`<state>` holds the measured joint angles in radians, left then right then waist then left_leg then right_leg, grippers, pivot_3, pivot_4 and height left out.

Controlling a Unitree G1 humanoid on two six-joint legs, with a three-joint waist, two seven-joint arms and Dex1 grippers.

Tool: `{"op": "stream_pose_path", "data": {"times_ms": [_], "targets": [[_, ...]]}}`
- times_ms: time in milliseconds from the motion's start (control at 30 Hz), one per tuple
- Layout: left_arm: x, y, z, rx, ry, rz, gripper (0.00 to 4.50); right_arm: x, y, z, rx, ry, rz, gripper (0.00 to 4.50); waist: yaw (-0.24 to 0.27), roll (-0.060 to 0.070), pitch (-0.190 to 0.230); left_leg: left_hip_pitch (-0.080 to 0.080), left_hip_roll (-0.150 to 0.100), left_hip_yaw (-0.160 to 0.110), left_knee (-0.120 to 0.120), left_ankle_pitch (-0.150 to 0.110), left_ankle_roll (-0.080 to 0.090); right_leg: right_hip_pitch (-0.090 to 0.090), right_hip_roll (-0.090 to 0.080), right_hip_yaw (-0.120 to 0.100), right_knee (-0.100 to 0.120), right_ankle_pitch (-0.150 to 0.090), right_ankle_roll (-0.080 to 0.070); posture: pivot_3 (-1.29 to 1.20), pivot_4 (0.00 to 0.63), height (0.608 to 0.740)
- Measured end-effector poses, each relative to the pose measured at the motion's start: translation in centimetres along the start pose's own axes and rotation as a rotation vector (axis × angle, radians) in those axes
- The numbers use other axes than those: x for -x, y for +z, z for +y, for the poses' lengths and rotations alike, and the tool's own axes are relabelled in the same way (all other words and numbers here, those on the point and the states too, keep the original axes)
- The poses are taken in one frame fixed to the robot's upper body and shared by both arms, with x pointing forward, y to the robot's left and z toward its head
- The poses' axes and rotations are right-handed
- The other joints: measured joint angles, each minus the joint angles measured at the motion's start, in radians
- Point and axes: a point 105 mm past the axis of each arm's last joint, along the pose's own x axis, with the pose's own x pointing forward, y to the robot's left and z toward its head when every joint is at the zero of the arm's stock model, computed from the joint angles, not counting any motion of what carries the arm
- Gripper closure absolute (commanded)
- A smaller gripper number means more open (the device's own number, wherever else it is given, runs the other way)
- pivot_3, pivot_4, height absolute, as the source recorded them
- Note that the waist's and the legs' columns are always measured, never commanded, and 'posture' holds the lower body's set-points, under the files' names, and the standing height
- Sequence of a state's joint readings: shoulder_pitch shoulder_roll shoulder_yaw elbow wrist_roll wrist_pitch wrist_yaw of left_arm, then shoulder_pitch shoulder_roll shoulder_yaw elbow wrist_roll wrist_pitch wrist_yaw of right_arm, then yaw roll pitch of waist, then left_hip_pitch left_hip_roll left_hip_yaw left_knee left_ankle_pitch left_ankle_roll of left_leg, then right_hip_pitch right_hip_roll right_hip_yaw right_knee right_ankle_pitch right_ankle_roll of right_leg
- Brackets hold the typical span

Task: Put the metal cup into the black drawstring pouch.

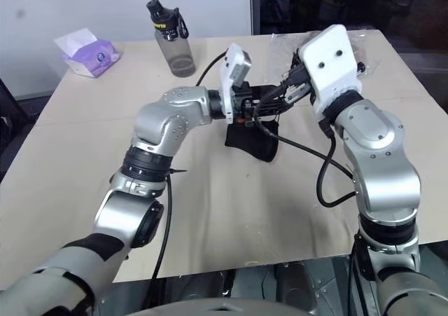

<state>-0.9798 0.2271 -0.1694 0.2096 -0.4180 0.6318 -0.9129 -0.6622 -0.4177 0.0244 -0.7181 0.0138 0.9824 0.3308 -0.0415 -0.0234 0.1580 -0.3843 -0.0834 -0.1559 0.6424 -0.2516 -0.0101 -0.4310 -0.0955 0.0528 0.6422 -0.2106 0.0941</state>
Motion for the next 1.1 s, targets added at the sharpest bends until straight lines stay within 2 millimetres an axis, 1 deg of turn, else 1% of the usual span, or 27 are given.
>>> {"op": "stream_pose_path", "data": {"times_ms": [67,167,233,267,433,500,533,600,633,700,733,767,900,967,1033,1100], "targets": [[0.0,-0.3,0.3,0.003,0.012,0.006,2.16,0.1,0.2,0.0,0.001,-0.006,-0.004,4.50,0.001,0.000,0.000,0.000,0.000,0.000,0.000,0.000,0.000,0.000,0.000,0.000,0.000,0.000,0.000,0.00,0.150,0.740],[-0.3,-0.4,0.2,0.005,0.006,0.001,2.92,0.3,0.2,0.0,-0.001,-0.010,-0.001,4.50,0.003,0.000,0.000,0.000,0.000,0.000,0.000,0.000,0.000,0.000,0.000,0.000,0.000,0.000,0.000,0.00,0.150,0.740],[-0.5,-0.5,0.1,0.009,-0.003,-0.003,3.76,0.3,0.2,0.0,-0.002,-0.012,0.002,4.50,0.003,0.000,0.000,0.000,0.000,0.000,0.000,0.000,0.000,0.000,0.000,0.000,0.000,0.000,0.000,0.00,0.150,0.740],[-0.5,-0.5,0.0,0.011,-0.010,-0.004,4.30,0.4,0.2,0.0,-0.003,-0.013,0.005,4.50,0.003,0.000,0.000,0.000,0.000,0.000,0.000,0.000,0.000,0.000,0.000,0.000,0.000,0.000,0.000,0.00,0.150,0.740],[-0.9,-0.8,-0.2,0.011,-0.028,-0.003,4.34,0.6,0.3,0.1,-0.007,-0.012,0.008,4.50,0.002,0.000,0.000,0.000,0.000,0.000,0.000,0.000,0.000,0.000,0.000,0.000,0.000,0.000,0.000,0.00,0.150,0.740],[-0.9,-1.4,0.0,0.012,-0.025,0.023,4.34,0.7,0.2,-0.4,-0.017,-0.027,0.012,4.50,0.003,0.000,0.000,0.000,0.000,0.000,0.000,0.000,0.000,0.000,0.000,-0.001,0.000,0.000,0.000,0.00,0.150,0.740],[-1.0,-1.7,0.1,0.008,-0.025,0.040,4.34,0.8,0.2,-0.9,-0.023,-0.050,0.014,4.50,0.003,0.000,0.000,0.000,0.000,0.000,0.000,0.000,0.000,0.000,0.000,-0.001,0.000,0.000,0.000,0.00,0.150,0.740],[-0.8,-2.8,0.5,-0.014,-0.011,0.093,4.34,1.3,-0.3,-3.1,-0.037,-0.145,0.030,4.50,0.005,0.000,0.000,0.000,-0.001,0.000,0.000,0.000,0.000,0.000,0.000,-0.001,0.000,0.000,0.000,0.00,0.150,0.740],[-0.5,-3.6,0.9,-0.039,0.005,0.139,4.34,1.8,-0.9,-4.7,-0.045,-0.208,0.049,4.50,0.006,0.000,0.000,0.000,-0.001,-0.001,0.000,0.000,0.000,0.000,0.000,-0.001,0.000,0.000,0.000,0.00,0.150,0.740],[0.9,-6.1,1.8,-0.043,0.051,0.231,4.34,3.7,-3.2,-9.8,-0.078,-0.416,0.135,4.50,0.010,0.000,0.000,0.000,-0.001,0.000,0.000,0.000,0.000,0.001,0.000,0.000,0.000,0.000,0.000,0.00,0.150,0.740],[1.2,-6.5,2.0,-0.036,0.057,0.237,4.34,4.2,-3.7,-10.7,-0.089,-0.455,0.154,4.50,0.010,0.000,0.000,0.000,-0.001,0.000,0.000,0.000,0.000,0.001,0.000,0.000,0.000,0.000,0.000,0.00,0.150,0.740],[1.2,-6.8,1.9,-0.045,0.054,0.242,4.34,4.8,-4.9,-11.5,-0.113,-0.485,0.194,4.50,0.010,0.000,0.000,0.000,0.000,0.000,0.000,0.000,0.000,0.000,0.000,-0.001,0.000,0.000,0.000,0.00,0.150,0.740],[1.1,-7.2,2.1,-0.106,0.073,0.279,4.34,5.8,-7.4,-11.4,-0.119,-0.478,0.280,4.50,0.003,0.001,0.000,0.001,0.000,0.001,-0.001,0.000,0.001,0.000,0.000,0.000,0.000,0.000,0.000,0.00,0.150,0.740],[1.6,-7.4,2.7,-0.131,0.109,0.299,4.34,6.1,-8.5,-10.6,-0.146,-0.447,0.306,4.50,-0.001,0.001,0.000,0.001,0.000,0.002,-0.001,0.000,0.001,0.000,0.000,0.001,0.000,0.000,0.000,0.00,0.150,0.740],[2.3,-8.1,3.2,-0.142,0.144,0.315,4.34,6.4,-9.6,-9.2,-0.194,-0.405,0.316,4.50,-0.001,0.002,0.000,0.001,0.001,0.002,-0.001,0.000,0.001,0.000,0.000,0.001,0.000,0.000,0.000,0.00,0.150,0.740],[2.3,-9.1,2.8,-0.122,0.144,0.316,4.34,7.1,-10.7,-7.9,-0.223,-0.380,0.332,4.50,0.003,0.002,0.000,0.001,0.000,0.002,-0.001,0.000,0.001,0.000,0.000,0.001,0.000,0.000,0.000,0.00,0.150,0.740]]}}
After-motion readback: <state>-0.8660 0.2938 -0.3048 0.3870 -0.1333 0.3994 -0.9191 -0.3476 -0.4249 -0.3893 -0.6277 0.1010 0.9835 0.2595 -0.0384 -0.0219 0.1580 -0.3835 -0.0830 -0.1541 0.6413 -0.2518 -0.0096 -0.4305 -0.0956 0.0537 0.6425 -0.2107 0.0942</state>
